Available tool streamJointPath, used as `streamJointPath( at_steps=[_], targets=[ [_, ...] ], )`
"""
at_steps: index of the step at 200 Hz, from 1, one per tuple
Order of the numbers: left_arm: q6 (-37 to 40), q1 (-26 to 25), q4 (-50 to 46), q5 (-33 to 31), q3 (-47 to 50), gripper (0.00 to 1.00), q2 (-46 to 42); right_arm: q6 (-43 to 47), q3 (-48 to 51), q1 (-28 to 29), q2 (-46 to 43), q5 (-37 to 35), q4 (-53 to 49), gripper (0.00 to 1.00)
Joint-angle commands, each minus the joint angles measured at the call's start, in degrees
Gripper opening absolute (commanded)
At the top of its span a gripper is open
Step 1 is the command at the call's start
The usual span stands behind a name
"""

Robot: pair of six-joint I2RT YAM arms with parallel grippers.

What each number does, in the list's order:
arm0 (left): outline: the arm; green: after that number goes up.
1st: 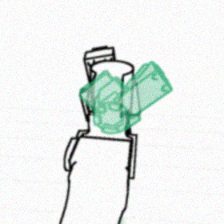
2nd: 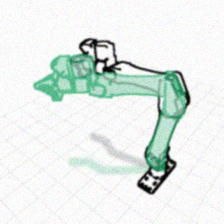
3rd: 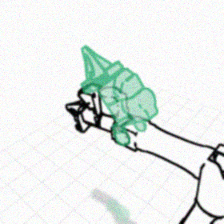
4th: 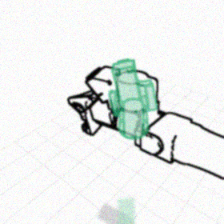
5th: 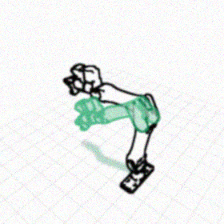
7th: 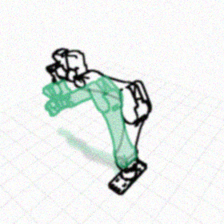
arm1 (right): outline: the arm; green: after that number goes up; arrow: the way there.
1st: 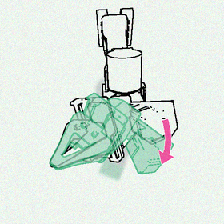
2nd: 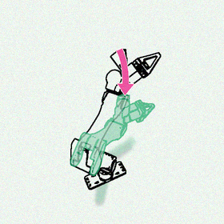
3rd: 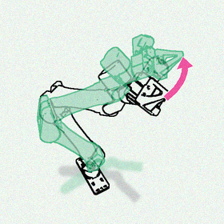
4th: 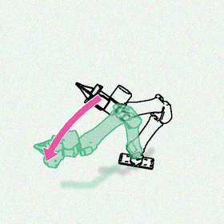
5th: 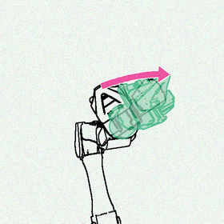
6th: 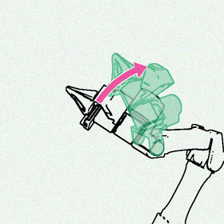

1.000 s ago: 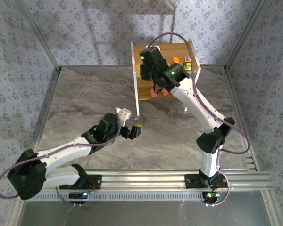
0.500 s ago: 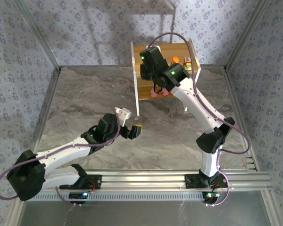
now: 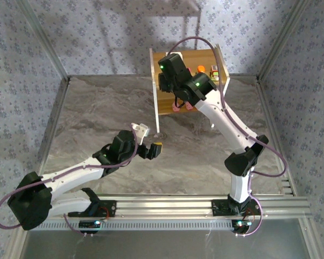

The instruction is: Place and organize the plastic toys onto the shelf

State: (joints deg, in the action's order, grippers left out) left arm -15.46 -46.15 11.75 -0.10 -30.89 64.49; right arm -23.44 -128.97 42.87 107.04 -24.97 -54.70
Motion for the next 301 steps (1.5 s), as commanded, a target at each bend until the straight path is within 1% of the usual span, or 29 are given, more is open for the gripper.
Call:
streamJointPath(
  at_steps=[1,23,99,139,171,223,257,301],
  targets=[
    [1.2,-0.3,-0.4,-1.4,-0.2,1.00,-0.9,0.7,-1.7,0.8,-1.0,-2.6,-1.4,0.51],
    [1.1,-0.3,-0.5,-1.9,-0.2,1.00,-1.2,0.7,-1.3,1.3,-1.8,-3.6,-1.8,0.54],
    [1.0,-0.3,-0.6,-4.1,0.4,0.99,-1.8,2.1,1.3,3.2,-6.4,-6.9,-1.8,0.61],
    [1.1,-0.3,-0.9,-6.3,0.7,1.00,-2.3,2.7,5.3,4.1,-10.5,-8.6,-1.1,0.66],
    [1.4,-0.3,-1.4,-7.9,0.9,1.00,-3.0,3.3,10.9,4.6,-14.6,-10.5,-0.7,0.73],
    [1.5,-0.1,-1.8,-11.7,2.0,0.99,-4.9,3.1,25.0,4.2,-24.4,-13.0,2.6,0.89],
    [1.2,0.8,-1.9,-12.4,2.4,1.00,-5.0,2.9,32.5,3.4,-29.6,-14.0,3.8,0.94],
    [0.3,2.7,-1.8,-12.7,3.3,1.00,-5.7,2.0,41.6,0.8,-36.3,-13.6,5.4,0.97]
  ],
)
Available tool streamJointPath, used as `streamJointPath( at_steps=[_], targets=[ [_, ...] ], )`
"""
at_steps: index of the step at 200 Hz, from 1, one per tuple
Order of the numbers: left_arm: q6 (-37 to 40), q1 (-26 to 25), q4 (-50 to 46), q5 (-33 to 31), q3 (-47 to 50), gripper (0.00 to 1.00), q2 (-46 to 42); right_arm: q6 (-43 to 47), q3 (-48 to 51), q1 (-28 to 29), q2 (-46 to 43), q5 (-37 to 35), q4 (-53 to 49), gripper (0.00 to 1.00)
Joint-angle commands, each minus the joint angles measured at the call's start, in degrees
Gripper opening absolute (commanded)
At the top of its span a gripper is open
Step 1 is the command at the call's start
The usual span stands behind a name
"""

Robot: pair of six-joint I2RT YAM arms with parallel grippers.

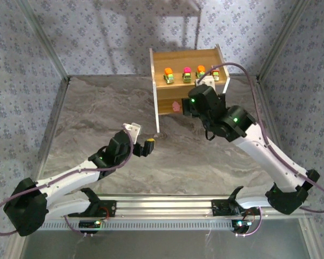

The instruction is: Place and organize the plastic toys onto the shelf

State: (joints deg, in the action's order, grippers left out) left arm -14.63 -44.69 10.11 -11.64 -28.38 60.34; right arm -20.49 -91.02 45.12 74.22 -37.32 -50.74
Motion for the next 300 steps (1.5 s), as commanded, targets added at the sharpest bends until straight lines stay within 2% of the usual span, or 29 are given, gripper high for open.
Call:
streamJointPath(
  at_steps=[1,39,111,207,222,270,300],
  targets=[
    [-0.6,1.2,-0.2,-1.2,0.8,1.00,-1.5,-0.9,3.9,-1.5,-3.6,-1.2,1.5,0.97],
    [-1.3,3.0,-0.6,-2.1,1.8,1.00,-2.5,-1.5,10.8,-4.8,-8.3,0.1,2.7,0.98],
    [-2.7,4.5,-0.4,-9.1,3.8,1.00,-5.1,-2.6,21.9,-11.0,-14.7,1.6,5.6,1.00],
    [-3.6,10.0,-0.7,-8.9,5.5,1.00,-6.7,-2.1,34.1,-18.3,-24.2,1.5,9.4,1.00],
    [-0.8,10.5,1.8,-6.8,6.3,1.00,-6.3,-1.7,35.4,-19.2,-25.6,0.9,9.6,1.00],
    [4.3,11.4,4.6,-6.5,7.7,1.00,-6.4,-0.7,38.2,-22.1,-27.4,1.3,10.8,1.00],
    [6.2,12.3,5.8,-12.1,9.0,1.00,-7.5,-0.2,39.8,-23.3,-27.6,2.6,13.3,1.00]
  ],
)
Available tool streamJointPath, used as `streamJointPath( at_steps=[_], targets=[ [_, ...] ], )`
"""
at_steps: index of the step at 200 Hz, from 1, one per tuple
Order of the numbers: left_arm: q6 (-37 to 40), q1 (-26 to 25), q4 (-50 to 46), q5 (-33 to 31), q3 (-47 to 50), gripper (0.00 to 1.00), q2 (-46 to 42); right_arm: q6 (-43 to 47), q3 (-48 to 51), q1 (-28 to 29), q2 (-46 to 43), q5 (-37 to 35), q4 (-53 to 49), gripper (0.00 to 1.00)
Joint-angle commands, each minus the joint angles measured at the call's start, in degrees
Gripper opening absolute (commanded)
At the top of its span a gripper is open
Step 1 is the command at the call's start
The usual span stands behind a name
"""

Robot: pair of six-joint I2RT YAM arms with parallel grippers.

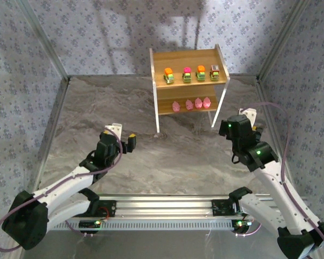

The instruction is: Place and organize the plastic toys onto the shelf

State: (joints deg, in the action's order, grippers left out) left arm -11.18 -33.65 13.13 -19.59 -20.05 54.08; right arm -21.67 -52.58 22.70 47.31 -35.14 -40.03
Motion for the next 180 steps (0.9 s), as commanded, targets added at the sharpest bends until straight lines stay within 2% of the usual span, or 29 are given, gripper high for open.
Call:
streamJointPath(
  at_steps=[1,14,45,73,118,136,180],
  targets=[
    [2.8,1.4,2.9,-4.1,0.7,1.00,-1.3,1.0,1.4,-0.9,-0.6,0.4,2.7,1.00],
    [3.0,2.9,4.3,-2.4,1.7,1.00,-2.8,1.4,2.0,-1.2,-0.5,0.7,3.9,1.00],
    [5.8,4.5,4.7,-6.7,1.5,1.00,-6.0,3.8,4.1,-1.8,-0.1,1.1,7.6,1.00],
    [5.8,9.7,4.8,-8.0,0.9,1.00,-6.0,6.0,8.1,-1.6,-1.8,0.8,12.8,1.00],
    [5.3,19.8,8.1,-2.3,1.5,1.00,-2.8,8.0,11.3,-1.7,-3.3,-0.2,15.3,1.00],
    [5.5,23.3,10.1,2.0,2.1,1.00,-1.1,7.9,11.9,-1.8,-3.2,-0.2,16.0,1.00],
    [7.2,28.4,18.4,5.6,2.0,0.99,7.8,7.8,14.1,-1.8,-3.1,0.0,19.0,1.00]
  ],
)
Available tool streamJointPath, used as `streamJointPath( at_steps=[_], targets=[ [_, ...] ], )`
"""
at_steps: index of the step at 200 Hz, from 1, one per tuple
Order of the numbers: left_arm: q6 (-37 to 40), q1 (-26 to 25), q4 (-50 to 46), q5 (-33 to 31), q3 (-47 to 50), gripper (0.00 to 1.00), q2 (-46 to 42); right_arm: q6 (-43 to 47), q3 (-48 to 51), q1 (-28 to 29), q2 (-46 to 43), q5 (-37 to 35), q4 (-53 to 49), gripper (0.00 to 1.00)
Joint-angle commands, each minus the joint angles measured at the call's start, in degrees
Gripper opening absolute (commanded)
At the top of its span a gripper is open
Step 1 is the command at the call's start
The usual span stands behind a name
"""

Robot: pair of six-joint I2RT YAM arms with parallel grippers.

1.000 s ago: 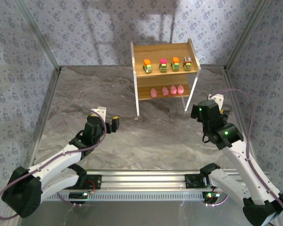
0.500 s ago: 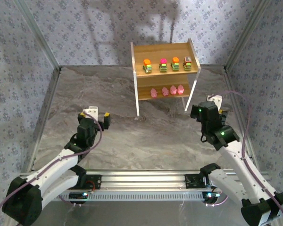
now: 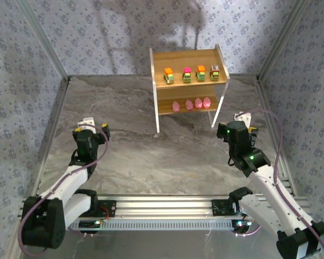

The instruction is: Place and organize the plastic toys onto the shelf

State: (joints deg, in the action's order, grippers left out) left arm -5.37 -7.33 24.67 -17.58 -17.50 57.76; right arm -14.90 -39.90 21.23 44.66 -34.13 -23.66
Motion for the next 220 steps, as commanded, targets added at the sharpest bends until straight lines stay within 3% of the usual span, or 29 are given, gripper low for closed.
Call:
streamJointPath(
  at_steps=[1,133,182,220],
  targets=[
    [1.4,2.2,7.1,3.7,-0.5,0.99,4.3,1.1,1.4,-0.4,-0.4,-1.0,2.7,1.00],
    [6.3,5.3,25.3,11.5,-2.8,1.00,26.5,7.7,6.7,-0.8,3.1,2.8,13.5,1.00],
    [5.9,6.7,24.1,15.2,-4.8,1.00,29.8,10.1,8.7,-1.7,5.4,3.3,18.6,1.00],
    [5.0,7.2,22.7,14.3,-5.7,1.00,30.0,12.1,10.8,-4.4,8.8,5.7,24.8,1.00]
  ],
)
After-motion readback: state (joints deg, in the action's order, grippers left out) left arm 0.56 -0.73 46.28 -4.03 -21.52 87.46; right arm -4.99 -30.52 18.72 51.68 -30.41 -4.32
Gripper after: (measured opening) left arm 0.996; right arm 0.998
